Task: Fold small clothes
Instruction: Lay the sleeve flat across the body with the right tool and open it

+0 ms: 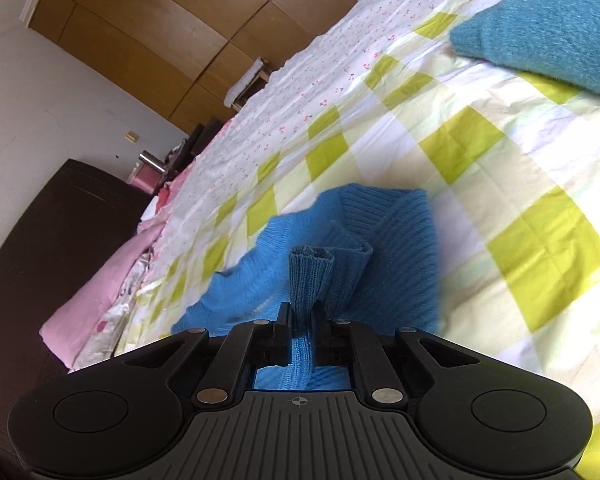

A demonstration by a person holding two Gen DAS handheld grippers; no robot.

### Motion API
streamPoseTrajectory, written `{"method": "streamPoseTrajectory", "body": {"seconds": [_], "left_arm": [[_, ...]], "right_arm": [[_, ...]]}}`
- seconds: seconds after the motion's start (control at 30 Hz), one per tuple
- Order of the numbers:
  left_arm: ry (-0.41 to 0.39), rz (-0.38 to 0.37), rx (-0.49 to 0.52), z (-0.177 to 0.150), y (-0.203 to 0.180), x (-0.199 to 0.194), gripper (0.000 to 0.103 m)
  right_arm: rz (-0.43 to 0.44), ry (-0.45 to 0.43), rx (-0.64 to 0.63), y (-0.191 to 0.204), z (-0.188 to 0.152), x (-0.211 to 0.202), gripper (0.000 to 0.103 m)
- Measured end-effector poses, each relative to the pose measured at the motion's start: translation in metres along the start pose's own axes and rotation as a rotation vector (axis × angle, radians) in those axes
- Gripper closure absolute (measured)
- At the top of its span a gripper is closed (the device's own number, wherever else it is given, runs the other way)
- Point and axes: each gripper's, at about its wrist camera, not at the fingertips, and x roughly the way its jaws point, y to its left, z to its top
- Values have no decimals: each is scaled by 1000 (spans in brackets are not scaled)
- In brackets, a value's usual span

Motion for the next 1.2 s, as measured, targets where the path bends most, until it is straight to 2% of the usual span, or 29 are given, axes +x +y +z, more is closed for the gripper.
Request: {"method": "streamPoseTrajectory", "body": {"seconds": [0.1,0.2,0.3,0.37,0.4,0.47,0.57,0.7,0.9,0.97,1.07,1.2], "left_arm": [[-28,16,26,10,0,-1,61],[-69,36,5,17,5,-3,60],[-81,60,-26,14,10,1,60],[-49,77,-31,7,12,9,60],[-24,86,-31,2,12,14,60],[34,99,-22,-7,13,22,60],[80,108,8,-17,13,25,60],[82,113,14,-16,13,21,60],[29,128,-19,-2,14,18,60],[22,134,-25,1,15,20,60],[43,146,-18,2,16,28,59],[99,179,-17,-4,22,38,59]], "right_arm": [[87,-45,-34,29,11,-6,94],[216,-140,-66,56,24,-28,95],[257,-226,-63,55,23,-45,95],[200,-263,-75,40,14,-47,94],[126,-246,-85,29,8,-41,94],[-2,-158,-45,3,-1,-24,93],[-87,-91,-12,-21,-13,-15,91],[-93,-114,-54,-17,-12,-27,91],[-125,-129,-137,0,-14,-39,91],[-170,-126,-155,1,-15,-37,91],[-252,-89,-169,-2,-18,-30,91],[-279,-82,-203,-3,-20,-32,91]]}}
